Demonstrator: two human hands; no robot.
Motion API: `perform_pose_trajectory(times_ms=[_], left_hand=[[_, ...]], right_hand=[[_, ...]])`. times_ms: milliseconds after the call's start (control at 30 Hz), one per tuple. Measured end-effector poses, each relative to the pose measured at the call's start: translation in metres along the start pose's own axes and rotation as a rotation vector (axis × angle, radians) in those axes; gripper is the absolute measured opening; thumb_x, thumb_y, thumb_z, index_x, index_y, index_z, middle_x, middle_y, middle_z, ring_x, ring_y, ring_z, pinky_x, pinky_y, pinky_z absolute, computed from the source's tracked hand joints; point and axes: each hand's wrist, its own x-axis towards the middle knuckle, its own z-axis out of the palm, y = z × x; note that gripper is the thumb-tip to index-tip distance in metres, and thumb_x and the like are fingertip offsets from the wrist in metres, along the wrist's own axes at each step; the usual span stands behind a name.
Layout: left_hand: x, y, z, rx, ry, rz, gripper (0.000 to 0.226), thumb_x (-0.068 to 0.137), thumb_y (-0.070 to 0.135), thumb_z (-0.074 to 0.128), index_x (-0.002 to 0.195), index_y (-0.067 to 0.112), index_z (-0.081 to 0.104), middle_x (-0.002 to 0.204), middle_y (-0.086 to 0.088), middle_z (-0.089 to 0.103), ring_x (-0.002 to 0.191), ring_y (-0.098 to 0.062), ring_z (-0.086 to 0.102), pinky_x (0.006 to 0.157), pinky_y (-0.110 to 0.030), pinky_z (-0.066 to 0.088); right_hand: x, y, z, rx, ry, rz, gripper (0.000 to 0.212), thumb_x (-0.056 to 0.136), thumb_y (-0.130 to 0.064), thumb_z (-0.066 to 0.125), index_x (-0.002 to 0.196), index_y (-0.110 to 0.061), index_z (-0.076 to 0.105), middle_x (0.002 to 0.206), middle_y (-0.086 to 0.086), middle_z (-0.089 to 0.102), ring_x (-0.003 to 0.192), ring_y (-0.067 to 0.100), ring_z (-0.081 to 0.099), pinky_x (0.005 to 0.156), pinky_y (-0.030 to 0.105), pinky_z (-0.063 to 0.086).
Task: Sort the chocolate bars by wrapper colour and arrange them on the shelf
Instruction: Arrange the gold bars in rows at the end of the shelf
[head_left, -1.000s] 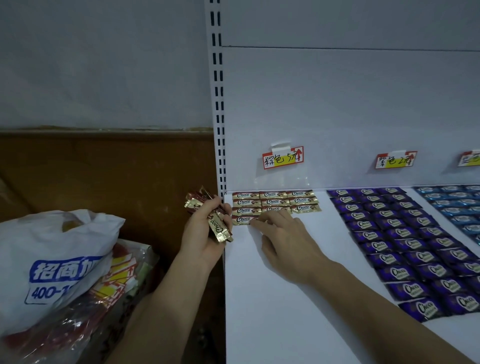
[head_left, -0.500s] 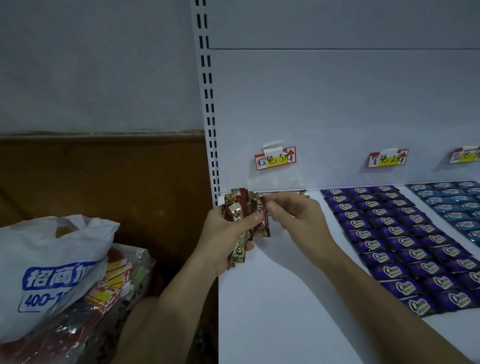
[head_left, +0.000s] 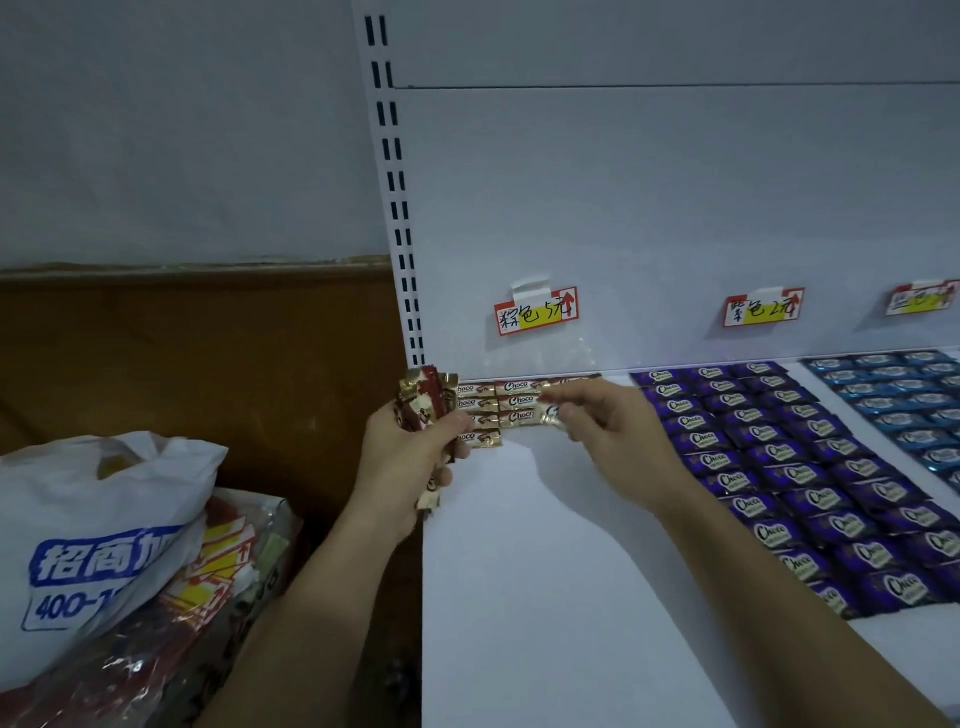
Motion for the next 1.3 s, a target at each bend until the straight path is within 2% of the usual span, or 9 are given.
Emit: perform_pose_trajectory(times_ms=[67,167,267,367,600,800,933,1200,1300], left_hand=[[0.005,0.000,-0.005,0.075,-0.010,0.015,0.017,0.086,0.009,0.077,0.101,0.006,0.069,0.072,-0.013,0.065,0.058,-0.019,0.055,0.044,-0.026,0.037],[0.006,0.002,-0.007,0.206,-0.075,0.047,0.011,0.088,0.009,0.075,0.097,0.008,0.069,0.069,-0.013,0.064,0.059,-0.021,0.052,0.043,-0.027,0.035],[0.008,0.003,-0.009,0.444,-0.073,0.194,0.009,0.088,0.014,0.075,0.095,0.016,0.069,0.074,-0.005,0.071,0.057,-0.014,0.062,0.052,-0.035,0.052],[0.008,0.003,-0.011,0.560,-0.096,0.278,0.007,0.088,0.020,0.075,0.091,0.024,0.070,0.074,0.006,0.072,0.061,-0.012,0.068,0.065,-0.043,0.062],[0.005,0.003,-0.014,0.588,-0.118,0.268,0.007,0.090,0.024,0.074,0.096,0.027,0.071,0.078,0.008,0.074,0.063,-0.015,0.070,0.068,-0.048,0.063],[0.003,0.001,-0.012,0.599,-0.154,0.228,0.011,0.090,0.022,0.073,0.100,0.023,0.070,0.075,0.008,0.073,0.058,-0.012,0.067,0.062,-0.037,0.060],[0.002,-0.002,-0.011,0.633,-0.155,0.210,0.006,0.090,0.019,0.072,0.094,0.023,0.070,0.067,0.009,0.070,0.058,-0.011,0.068,0.053,-0.026,0.046],[0.003,-0.001,-0.010,0.635,-0.165,0.195,0.007,0.089,0.016,0.071,0.093,0.022,0.069,0.067,0.005,0.070,0.059,-0.013,0.068,0.048,-0.024,0.044],[0.001,0.003,-0.006,0.536,-0.160,0.150,0.011,0.090,0.016,0.072,0.100,0.019,0.069,0.067,0.000,0.069,0.049,-0.010,0.061,0.043,-0.023,0.040]], right_hand=[[-0.003,0.008,0.006,-0.219,-0.048,-0.035,0.023,0.089,-0.005,0.069,0.100,-0.024,0.077,0.081,-0.023,0.068,0.080,0.002,0.065,0.073,0.015,0.047],[-0.005,0.014,0.015,-0.434,-0.017,-0.114,0.016,0.084,-0.014,0.075,0.093,-0.027,0.075,0.086,-0.018,0.066,0.088,0.007,0.061,0.079,0.027,0.048],[-0.007,0.015,0.014,-0.588,0.046,-0.215,0.008,0.084,-0.017,0.075,0.090,-0.023,0.075,0.093,-0.007,0.065,0.093,0.016,0.057,0.078,0.032,0.047],[-0.014,0.011,0.018,-0.671,-0.027,-0.196,0.013,0.084,-0.012,0.067,0.085,-0.022,0.075,0.088,-0.006,0.065,0.088,0.021,0.058,0.072,0.034,0.049],[-0.016,0.011,0.027,-0.746,-0.025,-0.230,0.025,0.082,-0.006,0.063,0.096,-0.019,0.078,0.094,-0.002,0.069,0.092,0.028,0.059,0.072,0.038,0.051],[-0.016,0.011,0.029,-0.791,0.003,-0.294,0.027,0.073,-0.003,0.066,0.091,-0.020,0.079,0.087,-0.003,0.070,0.086,0.027,0.060,0.066,0.036,0.052],[-0.016,0.014,0.031,-0.791,0.001,-0.303,0.031,0.071,-0.001,0.066,0.093,-0.020,0.079,0.089,-0.003,0.071,0.086,0.028,0.062,0.064,0.036,0.053],[-0.014,0.017,0.032,-0.809,-0.009,-0.348,0.033,0.070,0.000,0.063,0.093,-0.019,0.078,0.091,-0.003,0.071,0.085,0.027,0.060,0.065,0.035,0.051],[-0.015,0.013,0.030,-0.765,0.004,-0.357,0.032,0.076,-0.002,0.064,0.100,-0.020,0.076,0.101,-0.004,0.071,0.092,0.024,0.061,0.073,0.033,0.050]])
